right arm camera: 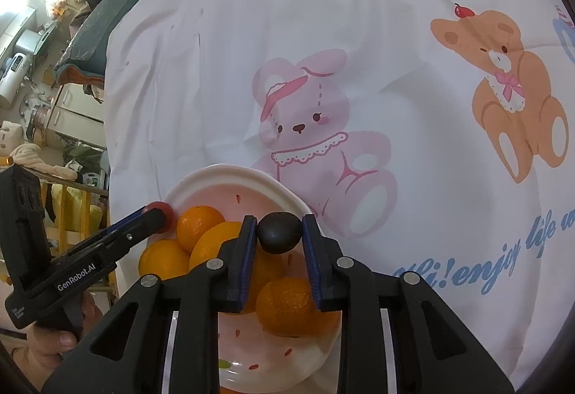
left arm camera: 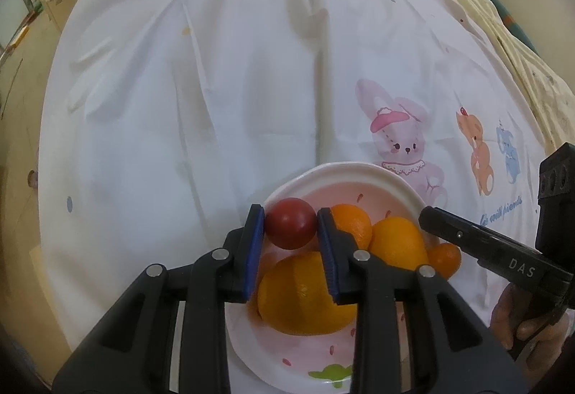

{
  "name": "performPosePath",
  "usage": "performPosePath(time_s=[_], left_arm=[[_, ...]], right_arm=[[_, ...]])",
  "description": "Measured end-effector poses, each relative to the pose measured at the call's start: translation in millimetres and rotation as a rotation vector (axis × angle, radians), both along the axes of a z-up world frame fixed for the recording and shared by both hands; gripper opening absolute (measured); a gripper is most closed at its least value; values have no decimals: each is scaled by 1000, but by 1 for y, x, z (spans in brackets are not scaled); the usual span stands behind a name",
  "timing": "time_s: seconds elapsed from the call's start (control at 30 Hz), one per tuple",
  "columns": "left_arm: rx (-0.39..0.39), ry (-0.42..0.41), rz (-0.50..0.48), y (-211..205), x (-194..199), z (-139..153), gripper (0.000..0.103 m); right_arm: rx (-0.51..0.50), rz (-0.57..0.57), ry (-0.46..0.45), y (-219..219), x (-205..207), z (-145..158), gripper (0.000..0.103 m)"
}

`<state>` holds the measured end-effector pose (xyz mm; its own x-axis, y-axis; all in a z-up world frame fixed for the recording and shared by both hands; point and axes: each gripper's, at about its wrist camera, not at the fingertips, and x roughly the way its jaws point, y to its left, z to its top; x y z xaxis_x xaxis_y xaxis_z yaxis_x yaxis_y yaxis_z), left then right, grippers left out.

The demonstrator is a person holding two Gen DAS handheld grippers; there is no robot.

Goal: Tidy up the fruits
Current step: 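Carry the tomato and black grape over the pink plate with both tools, then open both tools to drop the tomato and grape onto the plate, then withdraw both tools from the plate toward the remaining fruit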

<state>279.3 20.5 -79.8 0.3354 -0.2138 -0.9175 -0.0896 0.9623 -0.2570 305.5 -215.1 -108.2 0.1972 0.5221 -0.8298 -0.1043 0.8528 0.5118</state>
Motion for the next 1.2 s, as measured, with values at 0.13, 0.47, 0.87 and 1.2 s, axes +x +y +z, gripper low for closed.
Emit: performPosePath(time_s=[0.13, 0.47, 0.87, 1.2], left_arm=[[-14, 19, -8, -2, 0, -1, 35], [13, -48, 4, -4, -6, 17, 66], [117, -113, -16, -10, -19, 32, 66], [114, -212, 2, -1, -46, 70, 80]], right_arm=[[-5, 6, -3, 3, 1, 3, 30], [-23, 6, -77, -1, -2, 25, 62], [-31, -15, -117, -4, -19, 46, 64], [-23, -57, -151, -17, -45, 69, 64]])
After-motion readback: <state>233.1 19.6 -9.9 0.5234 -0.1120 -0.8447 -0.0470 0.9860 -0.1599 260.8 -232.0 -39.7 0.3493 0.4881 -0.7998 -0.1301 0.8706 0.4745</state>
